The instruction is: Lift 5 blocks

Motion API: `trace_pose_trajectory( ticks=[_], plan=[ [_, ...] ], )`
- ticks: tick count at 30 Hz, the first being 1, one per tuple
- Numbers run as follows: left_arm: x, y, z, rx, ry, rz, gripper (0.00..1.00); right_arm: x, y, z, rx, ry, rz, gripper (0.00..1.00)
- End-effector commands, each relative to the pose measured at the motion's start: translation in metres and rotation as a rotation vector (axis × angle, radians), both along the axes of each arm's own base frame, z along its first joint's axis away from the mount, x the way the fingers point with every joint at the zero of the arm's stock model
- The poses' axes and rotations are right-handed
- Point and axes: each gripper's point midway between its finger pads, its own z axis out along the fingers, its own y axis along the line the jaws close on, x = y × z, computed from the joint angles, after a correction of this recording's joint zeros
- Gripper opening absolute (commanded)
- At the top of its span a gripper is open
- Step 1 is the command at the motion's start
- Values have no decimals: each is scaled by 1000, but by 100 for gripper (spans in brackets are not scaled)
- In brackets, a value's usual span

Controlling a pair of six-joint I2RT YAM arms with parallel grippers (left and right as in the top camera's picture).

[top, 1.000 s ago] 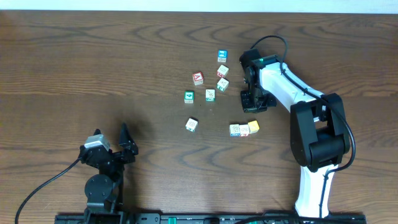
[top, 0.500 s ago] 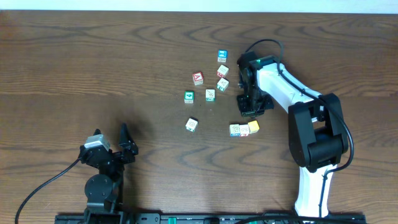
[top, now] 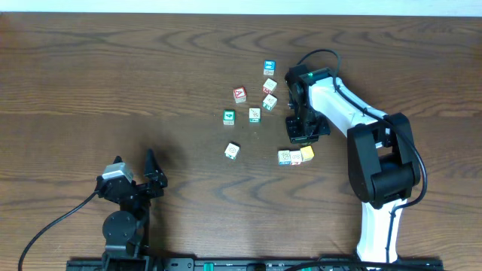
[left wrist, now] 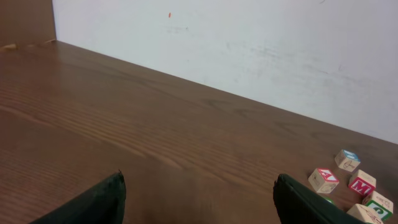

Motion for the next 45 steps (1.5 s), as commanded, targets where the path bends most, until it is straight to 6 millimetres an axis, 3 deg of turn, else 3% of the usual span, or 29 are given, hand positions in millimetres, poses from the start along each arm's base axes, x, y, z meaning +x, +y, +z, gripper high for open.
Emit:
trace_pose_trajectory(
  ticks=[1,29,36,40,45],
  plan=[
    [-1,2,-18,3,55,12,76,-5,-3,-6,-30,21,-42,1],
    [-1,2,-18,3,55,12,77,-15,-9,-4,-78,51,-129,1],
    [-1,2,-18,3,55,12,76,-5,-8,-6,-70,10,-88,1],
    [-1,2,-18,3,55,12,77,8,-27,-6,-161,-53,-110,1],
    [-1,2,-18,3,55,12,76,9,-56,-2,-239,-52,-181,1]
  ],
)
